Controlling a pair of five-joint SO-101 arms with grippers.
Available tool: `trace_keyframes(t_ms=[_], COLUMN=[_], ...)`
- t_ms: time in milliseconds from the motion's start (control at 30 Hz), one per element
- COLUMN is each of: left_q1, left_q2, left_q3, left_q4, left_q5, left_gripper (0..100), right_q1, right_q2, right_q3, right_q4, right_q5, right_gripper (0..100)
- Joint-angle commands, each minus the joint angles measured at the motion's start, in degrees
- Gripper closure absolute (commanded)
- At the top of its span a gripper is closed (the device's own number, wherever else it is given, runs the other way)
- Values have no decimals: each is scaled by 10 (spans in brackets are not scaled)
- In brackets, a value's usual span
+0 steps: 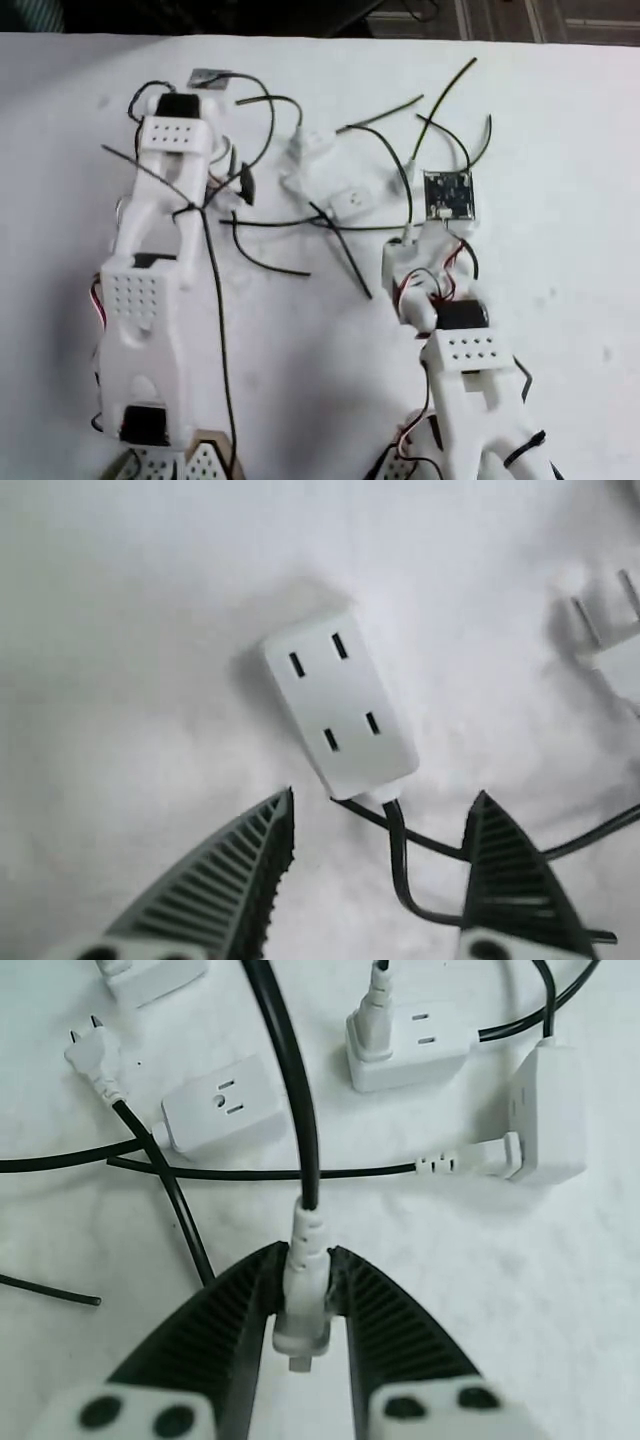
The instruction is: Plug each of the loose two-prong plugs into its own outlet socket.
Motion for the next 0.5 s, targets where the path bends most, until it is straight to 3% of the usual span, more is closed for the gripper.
trace_keyframes(t_ms=[0, 167, 267, 333, 467], left_q1=[-2, -4, -5, -5, -3], left_q2=[-31, -32, -35, -42, -72], left_q3=[39, 98, 97, 87, 19], left_q4=[-67, -127, -126, -109, -10], left_q5=[6, 6, 4, 4, 3], left_gripper=[755, 823, 917, 988, 979], right_q1=[-5, -5, -5, -5, -5], right_q2=[-15, -15, -15, -15, -15], right_q3=[-4, -4, -4, -4, -4], right_q4=[-10, -10, -10, -10, -10], right_q5=[-1, -1, -1, -1, -1], right_gripper=[981, 981, 981, 981, 981])
